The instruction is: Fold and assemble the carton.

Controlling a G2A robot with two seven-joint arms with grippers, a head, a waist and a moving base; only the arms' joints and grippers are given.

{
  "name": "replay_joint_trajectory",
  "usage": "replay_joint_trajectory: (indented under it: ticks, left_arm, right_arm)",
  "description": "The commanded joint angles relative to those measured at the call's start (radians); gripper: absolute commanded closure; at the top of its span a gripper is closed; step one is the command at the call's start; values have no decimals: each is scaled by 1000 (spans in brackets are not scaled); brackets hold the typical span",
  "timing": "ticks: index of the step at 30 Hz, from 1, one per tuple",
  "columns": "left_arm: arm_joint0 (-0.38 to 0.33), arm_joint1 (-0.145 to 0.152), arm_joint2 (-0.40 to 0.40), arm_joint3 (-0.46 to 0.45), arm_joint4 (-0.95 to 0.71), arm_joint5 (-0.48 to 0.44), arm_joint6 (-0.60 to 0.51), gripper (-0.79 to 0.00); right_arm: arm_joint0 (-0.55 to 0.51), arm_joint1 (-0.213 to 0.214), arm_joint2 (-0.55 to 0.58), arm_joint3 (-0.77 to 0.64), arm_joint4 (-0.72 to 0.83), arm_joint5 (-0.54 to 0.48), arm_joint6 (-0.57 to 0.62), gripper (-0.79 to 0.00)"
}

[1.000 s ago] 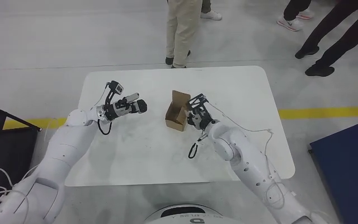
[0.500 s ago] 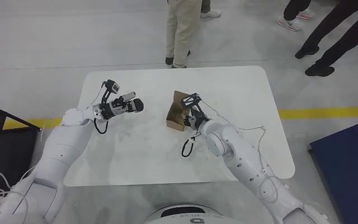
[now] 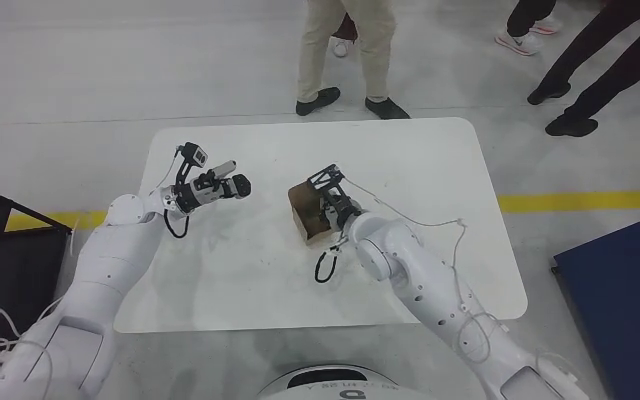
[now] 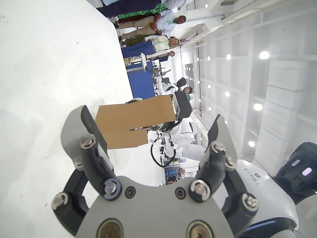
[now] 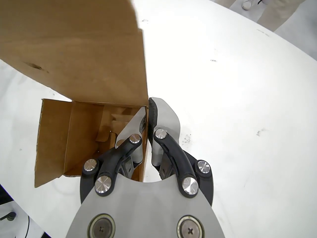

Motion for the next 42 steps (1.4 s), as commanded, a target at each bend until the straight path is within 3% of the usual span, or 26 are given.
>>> replay_joint_trajectory:
  ticks: [1, 9, 12, 14, 15, 19, 23, 28, 30, 32, 34, 35, 37, 42]
  left_arm:
    - [-1, -2, -3, 3, 2, -1, -2, -785]
    - [-5, -11, -11, 10, 16, 7, -11, -785]
    - [-12, -13, -8, 13, 45, 20, -14, -785]
    - [-19, -15, -4, 11, 75, 28, -4, -785]
    - [-22, -16, -2, 7, 89, 30, 0, -785]
    - [-29, -17, 1, -5, 139, 44, 20, -785]
    - [-38, -17, 2, -24, 192, 66, 38, -785]
    - [-57, -6, 6, -57, 316, 111, 19, -785]
    - [-64, 2, 9, -78, 400, 127, 17, -785]
    - [-67, 10, 11, -110, 473, 145, 20, -785]
    - [-63, 13, 7, -151, 488, 156, 14, -785]
    - [-60, 15, 2, -165, 485, 165, 15, -785]
    - [-57, 16, -6, -179, 476, 171, 20, -785]
    - [-54, 16, -1, -183, 491, 172, 21, -785]
  right_arm:
    - [-9, 2, 3, -12, -17, -9, 0, 0]
    - [-12, -1, 21, 14, -5, -19, 36, 0]
    - [-12, -6, 42, 41, 68, -14, 22, -182]
    - [-5, -8, 64, 72, 118, -25, -4, -157]
    - [-5, -9, 74, 82, 133, -25, -18, -182]
    - [-21, -8, 105, 80, 175, -34, -64, -391]
    - [-57, -3, 151, 57, 274, -94, -120, -690]
    - [-116, 10, 245, 54, 405, -263, -271, -650]
    - [-146, 16, 284, 68, 454, -364, -365, -683]
    - [-168, 21, 309, 102, 503, -484, -452, -665]
    - [-176, 23, 322, 149, 540, -587, -516, -714]
    - [-175, 23, 322, 170, 558, -634, -540, -785]
    - [-164, 24, 318, 215, 598, -721, -546, -785]
    - [-161, 24, 319, 221, 601, -729, -545, -785]
